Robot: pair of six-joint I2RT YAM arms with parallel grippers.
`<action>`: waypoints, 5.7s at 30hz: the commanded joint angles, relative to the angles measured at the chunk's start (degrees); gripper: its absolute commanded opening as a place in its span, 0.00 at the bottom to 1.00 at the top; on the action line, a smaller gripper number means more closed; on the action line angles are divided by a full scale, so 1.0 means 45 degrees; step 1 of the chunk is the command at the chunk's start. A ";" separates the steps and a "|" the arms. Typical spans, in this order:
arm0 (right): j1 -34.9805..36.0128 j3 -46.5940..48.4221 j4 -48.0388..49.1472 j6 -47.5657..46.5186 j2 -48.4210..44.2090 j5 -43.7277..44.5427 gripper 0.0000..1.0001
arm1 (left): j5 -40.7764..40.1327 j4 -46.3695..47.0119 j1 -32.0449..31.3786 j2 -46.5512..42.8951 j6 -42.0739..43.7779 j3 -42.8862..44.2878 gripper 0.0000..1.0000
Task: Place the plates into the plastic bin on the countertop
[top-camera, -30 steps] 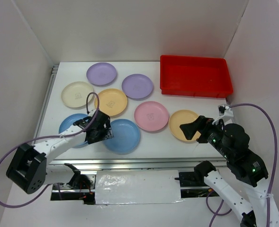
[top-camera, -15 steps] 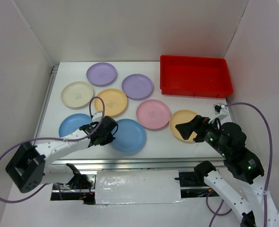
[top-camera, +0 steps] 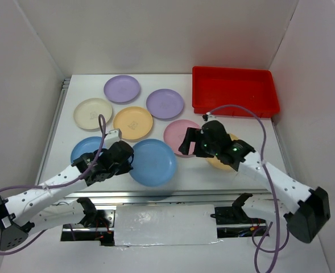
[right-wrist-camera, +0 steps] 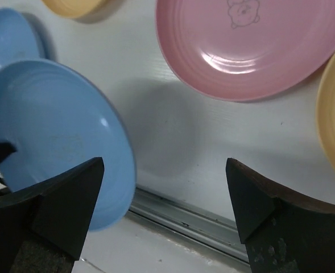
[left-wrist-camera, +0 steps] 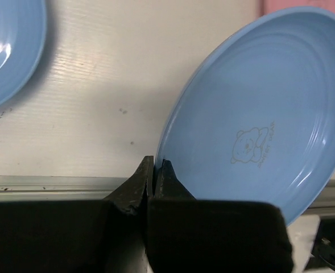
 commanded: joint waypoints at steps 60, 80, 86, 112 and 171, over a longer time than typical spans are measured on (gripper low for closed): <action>-0.8822 1.6617 -0.1776 0.1395 1.6017 0.2782 0.04 | 0.1089 -0.0959 0.1302 -0.1827 0.5474 0.2384 0.99; -0.3963 0.6665 0.0095 -0.2160 0.7237 0.0656 1.00 | -0.1942 -0.1389 0.1809 -0.1632 0.4770 0.2382 0.99; -0.0719 0.4312 0.2051 -0.1866 0.7576 0.1276 0.98 | -0.1118 -0.0666 0.2551 -0.2371 0.5279 0.1934 0.99; 0.2348 0.7065 0.1234 -0.2238 1.2737 0.2762 0.12 | 0.0387 0.0117 0.3353 -0.2647 0.6081 0.1581 0.99; -0.3491 1.6588 -0.2007 -0.4452 1.1788 0.4190 1.00 | 0.1032 0.0390 0.3392 -0.3311 0.6296 0.1386 0.99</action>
